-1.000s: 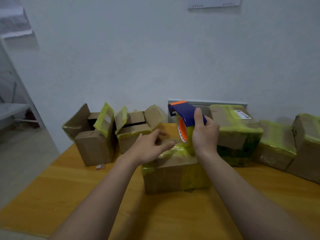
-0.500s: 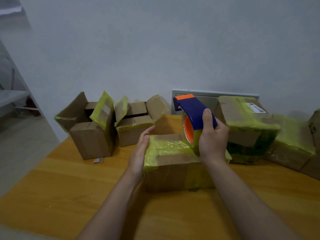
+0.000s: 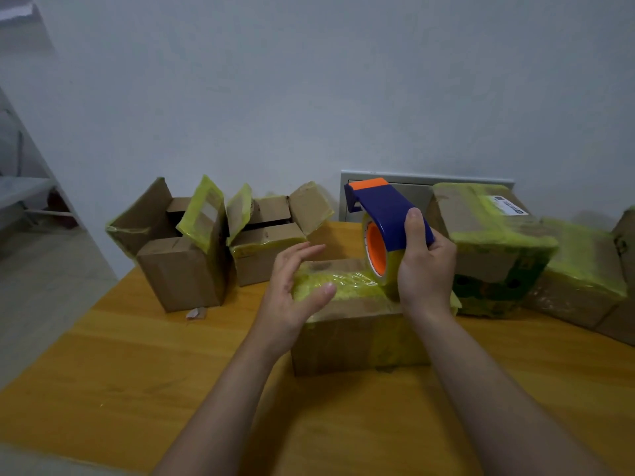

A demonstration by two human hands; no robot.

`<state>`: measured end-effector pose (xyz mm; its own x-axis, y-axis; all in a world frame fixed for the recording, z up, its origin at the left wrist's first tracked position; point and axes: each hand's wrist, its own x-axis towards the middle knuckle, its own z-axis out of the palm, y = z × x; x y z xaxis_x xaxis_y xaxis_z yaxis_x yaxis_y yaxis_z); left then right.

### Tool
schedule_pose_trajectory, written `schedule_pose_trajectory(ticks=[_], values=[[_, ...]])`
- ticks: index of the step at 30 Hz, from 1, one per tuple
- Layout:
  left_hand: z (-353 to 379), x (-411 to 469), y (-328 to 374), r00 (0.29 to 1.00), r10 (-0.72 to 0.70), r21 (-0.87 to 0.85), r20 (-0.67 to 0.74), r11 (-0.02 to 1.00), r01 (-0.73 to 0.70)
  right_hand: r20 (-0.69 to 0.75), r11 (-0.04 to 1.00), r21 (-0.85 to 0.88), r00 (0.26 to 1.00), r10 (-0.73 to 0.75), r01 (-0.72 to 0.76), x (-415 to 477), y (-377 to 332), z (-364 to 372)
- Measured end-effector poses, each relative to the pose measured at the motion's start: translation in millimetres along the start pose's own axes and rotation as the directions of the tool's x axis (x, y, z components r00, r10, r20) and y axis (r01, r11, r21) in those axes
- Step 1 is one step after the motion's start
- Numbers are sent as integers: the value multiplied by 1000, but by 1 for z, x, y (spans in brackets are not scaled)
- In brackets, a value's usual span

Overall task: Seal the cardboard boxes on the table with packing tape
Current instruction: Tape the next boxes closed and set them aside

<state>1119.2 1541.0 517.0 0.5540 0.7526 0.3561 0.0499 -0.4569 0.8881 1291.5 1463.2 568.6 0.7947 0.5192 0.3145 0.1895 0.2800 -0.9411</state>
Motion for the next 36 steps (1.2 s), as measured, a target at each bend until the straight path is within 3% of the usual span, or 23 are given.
schedule_pose_trajectory(ticks=[6, 21, 23, 25, 27, 30, 36], values=[[-16, -1, -11, 982, 102, 41, 160, 993, -110, 3, 1000, 4, 1000, 5, -5, 0, -1, 0], [-4, -4, -21, 991, 135, -124, 8, 983, -133, -7, 1000, 13, 1000, 5, -5, -1, -3, 3], [1, -4, -22, 999, 45, -284, 8, 958, -41, -5, 1000, 13, 1000, 8, -8, 0, -3, 3], [8, -3, -22, 987, -162, -553, 13, 821, 142, -2, 1000, 15, 1000, 7, -7, -1, -4, 2], [11, 2, -22, 942, -332, -672, 53, 686, 280, 1, 1000, 22, 1000, 6, -6, -2, -5, 1], [6, 11, -18, 918, -387, -615, 91, 703, 357, -1, 1000, 24, 1000, 10, -9, -3, -5, 1], [-3, 15, -11, 954, -300, -310, 20, 905, 291, -1, 1000, 9, 1000, 9, -9, -4, -6, 2]])
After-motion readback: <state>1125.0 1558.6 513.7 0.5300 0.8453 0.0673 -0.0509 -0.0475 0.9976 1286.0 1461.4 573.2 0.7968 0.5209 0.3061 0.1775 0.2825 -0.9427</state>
